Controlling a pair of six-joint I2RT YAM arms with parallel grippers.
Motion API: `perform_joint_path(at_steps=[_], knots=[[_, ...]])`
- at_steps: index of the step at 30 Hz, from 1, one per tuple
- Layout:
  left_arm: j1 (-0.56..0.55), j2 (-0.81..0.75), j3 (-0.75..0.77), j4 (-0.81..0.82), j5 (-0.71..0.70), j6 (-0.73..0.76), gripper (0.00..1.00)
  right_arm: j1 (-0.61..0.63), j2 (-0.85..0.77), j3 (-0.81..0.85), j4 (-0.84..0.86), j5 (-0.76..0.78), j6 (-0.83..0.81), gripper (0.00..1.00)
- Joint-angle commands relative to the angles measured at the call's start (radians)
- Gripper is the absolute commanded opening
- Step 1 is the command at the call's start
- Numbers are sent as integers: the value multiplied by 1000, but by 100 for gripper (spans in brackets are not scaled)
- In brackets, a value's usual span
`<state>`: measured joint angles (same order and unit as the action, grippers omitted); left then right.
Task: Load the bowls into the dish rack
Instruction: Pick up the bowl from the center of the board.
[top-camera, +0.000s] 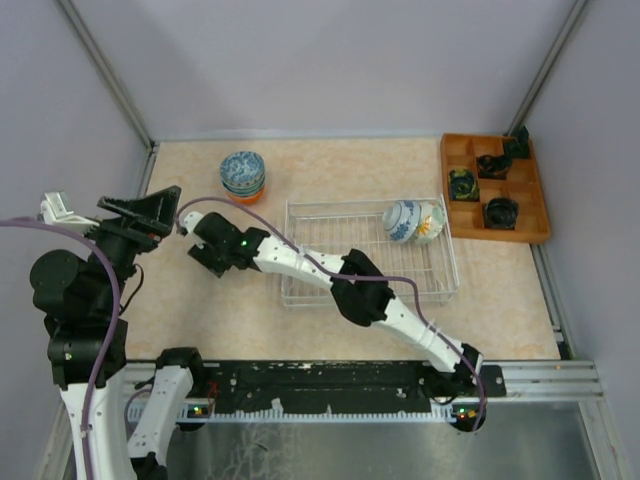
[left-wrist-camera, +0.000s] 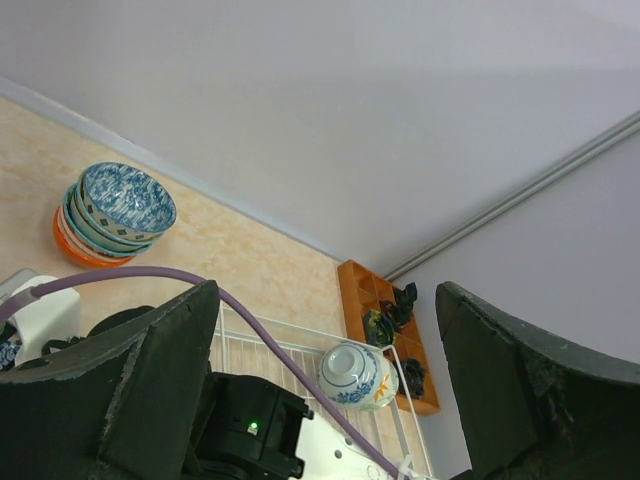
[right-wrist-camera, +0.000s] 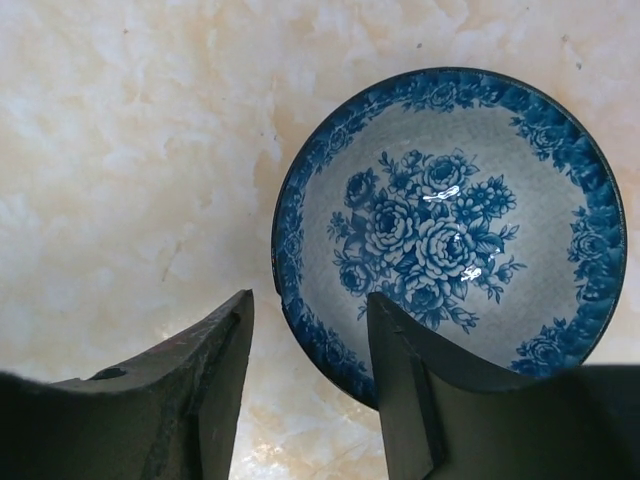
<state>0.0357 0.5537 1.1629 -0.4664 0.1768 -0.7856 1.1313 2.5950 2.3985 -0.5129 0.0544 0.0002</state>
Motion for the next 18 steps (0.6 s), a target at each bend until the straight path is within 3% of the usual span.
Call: perform_joint_path(at_steps=[1, 9, 18], knots=[[6, -1, -1, 32, 17, 8, 95, 23, 33, 67, 15, 60, -53, 47], [6, -3, -11, 31, 6, 17, 95, 24, 32, 64, 37, 62, -63, 0], [5, -4, 28, 5, -13, 25, 95, 24, -73, 50, 57, -10, -64, 0]])
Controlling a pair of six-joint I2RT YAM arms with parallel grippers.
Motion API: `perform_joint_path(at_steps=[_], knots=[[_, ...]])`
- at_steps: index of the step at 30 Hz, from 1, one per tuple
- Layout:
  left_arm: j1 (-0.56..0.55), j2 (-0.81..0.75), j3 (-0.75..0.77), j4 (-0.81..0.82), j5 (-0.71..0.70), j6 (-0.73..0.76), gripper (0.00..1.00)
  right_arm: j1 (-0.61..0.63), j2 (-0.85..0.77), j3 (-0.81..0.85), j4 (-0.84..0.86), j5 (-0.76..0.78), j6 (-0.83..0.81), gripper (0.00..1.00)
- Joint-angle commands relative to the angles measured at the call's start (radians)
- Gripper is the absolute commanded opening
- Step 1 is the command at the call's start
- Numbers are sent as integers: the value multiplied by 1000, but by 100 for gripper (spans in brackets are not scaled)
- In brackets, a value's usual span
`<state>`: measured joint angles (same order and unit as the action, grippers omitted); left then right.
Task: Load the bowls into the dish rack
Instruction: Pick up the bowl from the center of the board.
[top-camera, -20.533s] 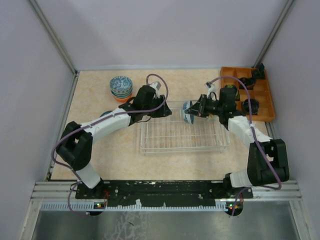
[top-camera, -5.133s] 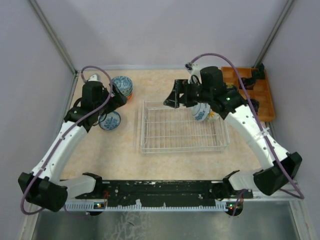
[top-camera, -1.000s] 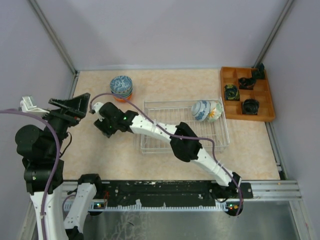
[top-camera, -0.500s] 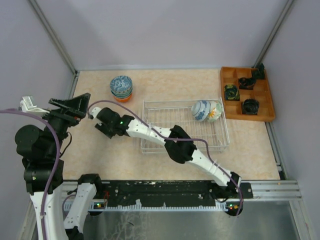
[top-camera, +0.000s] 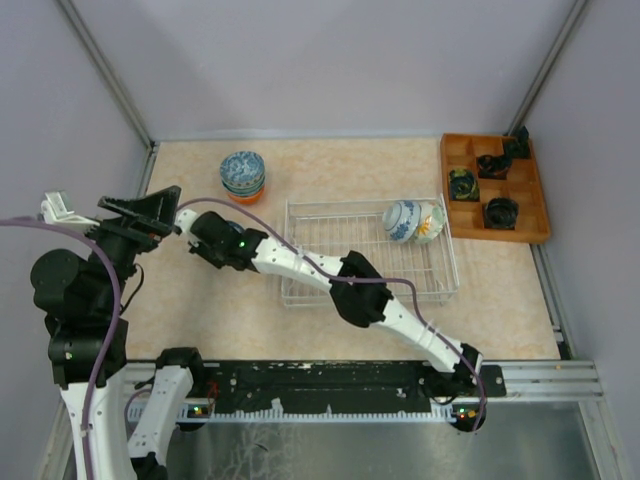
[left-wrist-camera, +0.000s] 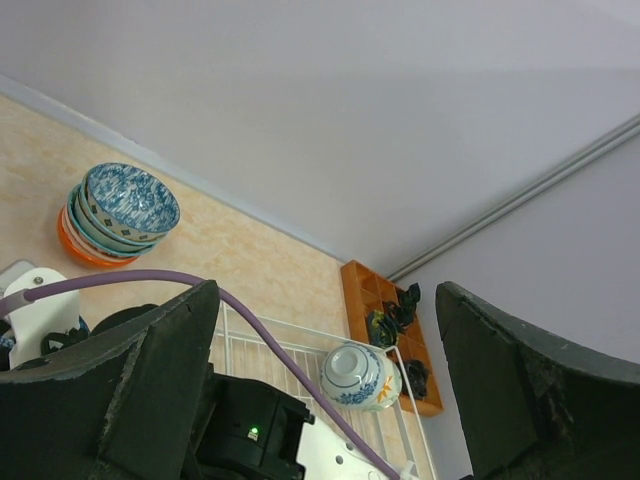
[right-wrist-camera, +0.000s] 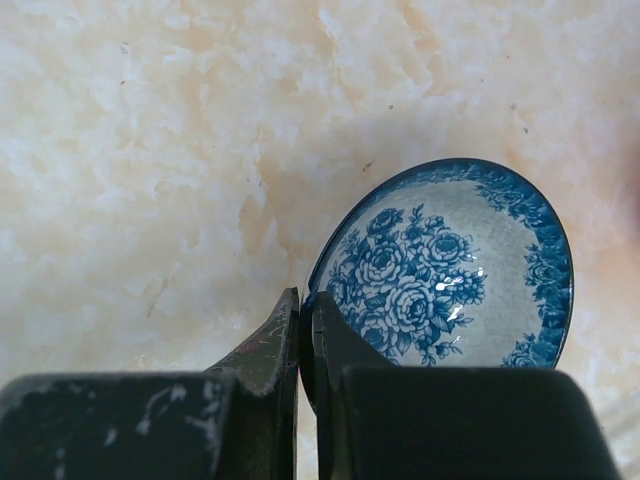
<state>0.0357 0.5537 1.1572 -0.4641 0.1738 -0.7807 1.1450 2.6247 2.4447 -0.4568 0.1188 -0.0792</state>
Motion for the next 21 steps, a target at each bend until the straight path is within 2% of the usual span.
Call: perform_joint_path(at_steps=[1, 13, 18, 21], knots=[[6, -3, 42, -1, -11, 20, 95, 10, -130, -9, 6, -87, 23, 0], [5, -5, 153, -44, -1, 10, 95, 0, -551, -248, 109, -272, 163, 0], [6, 7, 167, -48, 18, 6, 95, -20, -731, -343, 115, -299, 225, 0], [6, 28, 162, -46, 46, 5, 95, -74, -881, -479, 115, -291, 285, 0]])
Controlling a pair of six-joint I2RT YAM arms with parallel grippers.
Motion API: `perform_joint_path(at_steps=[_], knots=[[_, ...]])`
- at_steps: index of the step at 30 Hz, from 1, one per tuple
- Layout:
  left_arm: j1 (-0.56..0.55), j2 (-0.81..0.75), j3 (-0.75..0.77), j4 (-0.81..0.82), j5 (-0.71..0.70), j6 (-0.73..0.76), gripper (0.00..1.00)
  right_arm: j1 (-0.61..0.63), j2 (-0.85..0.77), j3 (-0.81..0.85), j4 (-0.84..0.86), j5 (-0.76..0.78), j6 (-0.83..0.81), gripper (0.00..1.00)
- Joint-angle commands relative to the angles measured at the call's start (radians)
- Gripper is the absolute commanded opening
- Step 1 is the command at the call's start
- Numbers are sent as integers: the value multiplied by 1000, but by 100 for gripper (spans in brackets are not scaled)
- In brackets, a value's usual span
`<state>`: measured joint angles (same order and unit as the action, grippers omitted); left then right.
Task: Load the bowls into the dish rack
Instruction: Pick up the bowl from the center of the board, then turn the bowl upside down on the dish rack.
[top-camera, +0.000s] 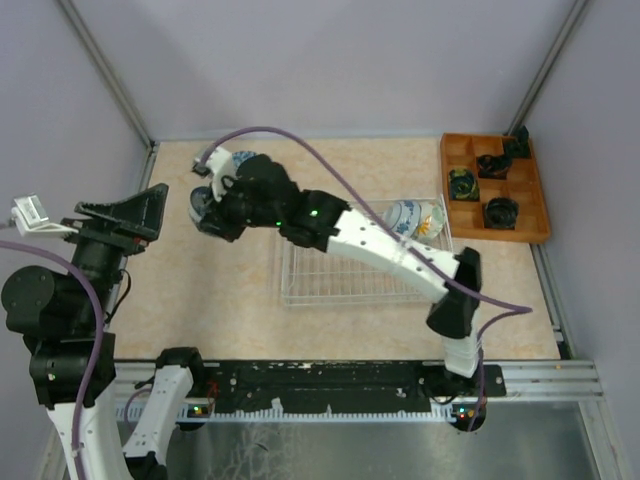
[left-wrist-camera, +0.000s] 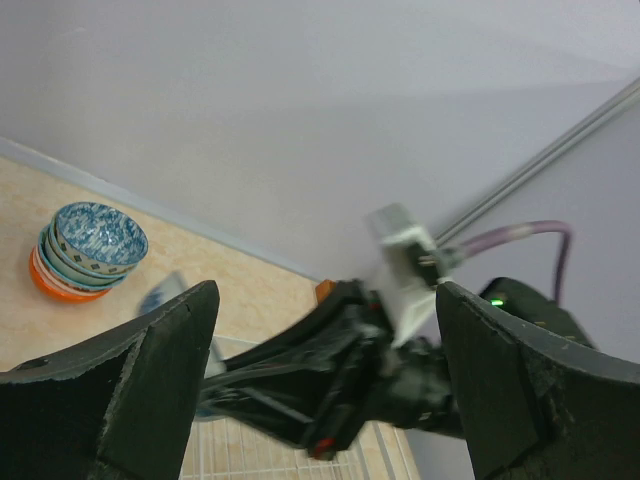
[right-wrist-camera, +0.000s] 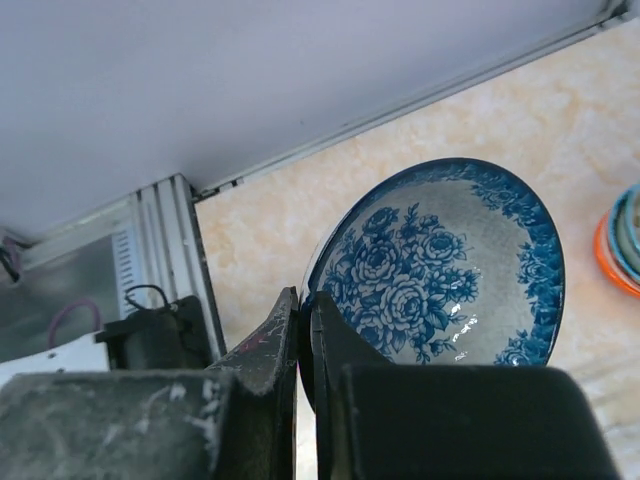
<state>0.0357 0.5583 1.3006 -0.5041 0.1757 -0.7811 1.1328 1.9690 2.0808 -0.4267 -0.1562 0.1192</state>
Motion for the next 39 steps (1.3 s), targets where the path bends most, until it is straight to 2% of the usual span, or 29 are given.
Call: perform_joint_path(at_steps=[1, 4, 9, 13, 16, 20, 21, 24, 30, 39], knots=[[6, 34, 15, -4, 61, 5, 95, -90, -286, -174, 96, -20, 114, 0], [5, 80, -11, 8, 133, 17, 95, -220, -486, -411, 165, -66, 216, 0], [5, 182, -87, 94, 319, 17, 91, -526, -734, -773, 327, -291, 409, 0], [-16, 297, -140, 137, 396, 32, 90, -703, -781, -936, 447, -452, 511, 0], [-134, 367, -149, 164, 297, 68, 91, -779, -761, -1011, 544, -530, 567, 0], [-405, 493, -112, 148, 103, 115, 91, -828, -725, -1058, 618, -565, 608, 0], [-434, 516, -118, 158, 86, 113, 91, -834, -718, -1071, 642, -570, 622, 0], [-496, 561, -160, 234, 55, 94, 91, -842, -683, -1108, 701, -578, 650, 0], [-603, 666, -141, 275, -21, 93, 90, -843, -609, -1181, 846, -583, 734, 0], [-688, 790, -121, 302, -103, 97, 78, -843, -613, -1262, 853, -498, 733, 0]])
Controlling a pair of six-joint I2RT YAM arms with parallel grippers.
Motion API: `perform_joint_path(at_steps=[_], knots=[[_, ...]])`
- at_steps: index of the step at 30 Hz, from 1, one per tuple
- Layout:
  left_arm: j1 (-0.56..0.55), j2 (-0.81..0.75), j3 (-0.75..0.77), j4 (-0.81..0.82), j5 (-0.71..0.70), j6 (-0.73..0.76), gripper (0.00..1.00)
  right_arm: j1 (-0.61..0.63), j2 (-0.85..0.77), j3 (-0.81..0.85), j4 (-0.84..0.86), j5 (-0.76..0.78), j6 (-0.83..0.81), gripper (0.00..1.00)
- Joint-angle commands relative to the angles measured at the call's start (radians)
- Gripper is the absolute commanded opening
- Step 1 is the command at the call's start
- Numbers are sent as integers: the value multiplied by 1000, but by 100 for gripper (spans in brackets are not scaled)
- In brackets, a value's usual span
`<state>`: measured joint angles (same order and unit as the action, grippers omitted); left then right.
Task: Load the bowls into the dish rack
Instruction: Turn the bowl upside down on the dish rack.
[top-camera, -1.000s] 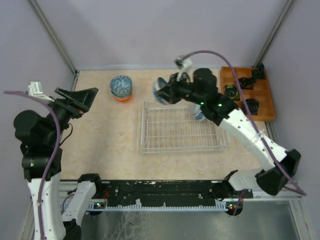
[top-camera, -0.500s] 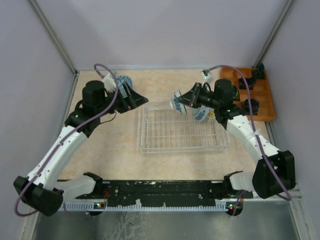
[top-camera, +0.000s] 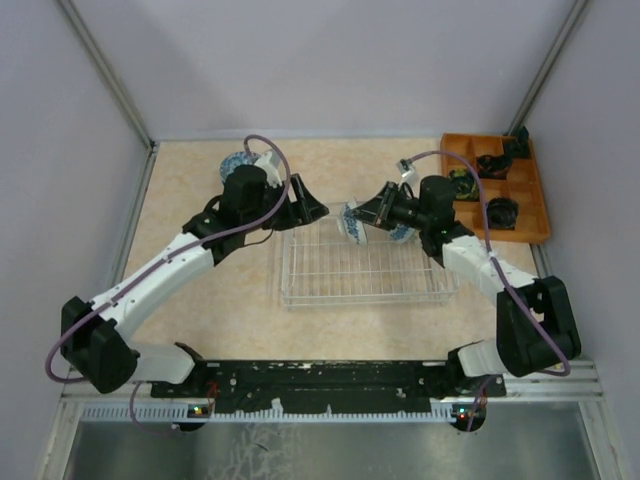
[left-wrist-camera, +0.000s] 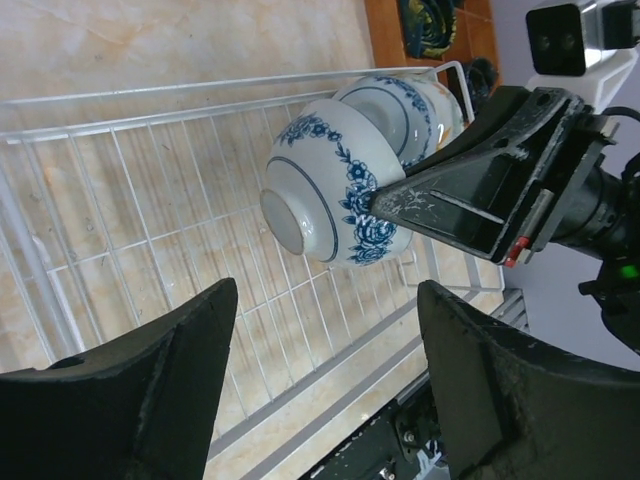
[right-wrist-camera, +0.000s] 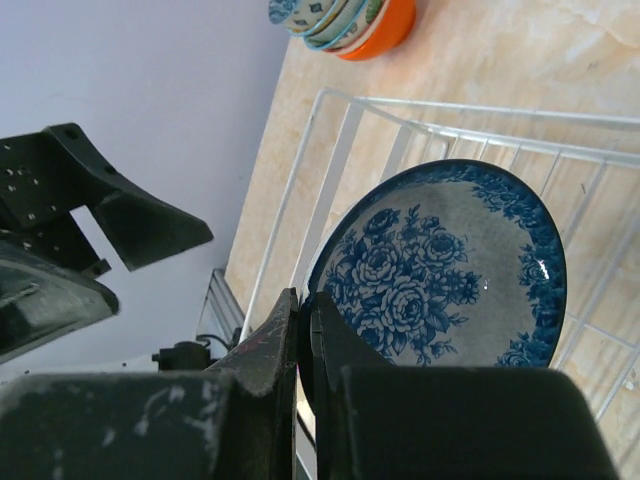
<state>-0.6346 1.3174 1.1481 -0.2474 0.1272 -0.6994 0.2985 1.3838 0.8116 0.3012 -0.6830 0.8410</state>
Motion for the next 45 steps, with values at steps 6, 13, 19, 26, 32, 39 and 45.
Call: perform_joint_path(at_steps=[6, 13, 19, 26, 32, 39, 45], knots=[[-32, 87, 22, 54, -82, 17, 63, -9, 4, -15, 138, 67, 2, 0], [-41, 142, 23, 52, -94, 20, 59, -9, 34, -17, 154, 90, 0, 0], [-53, 188, 30, 63, -92, 18, 57, -9, 42, -33, 162, 114, -3, 0], [-67, 251, 51, 67, -91, 15, 55, -9, 53, -66, 212, 141, 19, 0], [-71, 269, 56, 74, -96, 12, 53, -9, 61, -90, 260, 154, 49, 0], [-71, 273, 57, 75, -101, 12, 52, -9, 67, -107, 310, 164, 75, 0], [-73, 284, 64, 75, -100, 11, 51, -9, 85, -111, 352, 164, 93, 0]])
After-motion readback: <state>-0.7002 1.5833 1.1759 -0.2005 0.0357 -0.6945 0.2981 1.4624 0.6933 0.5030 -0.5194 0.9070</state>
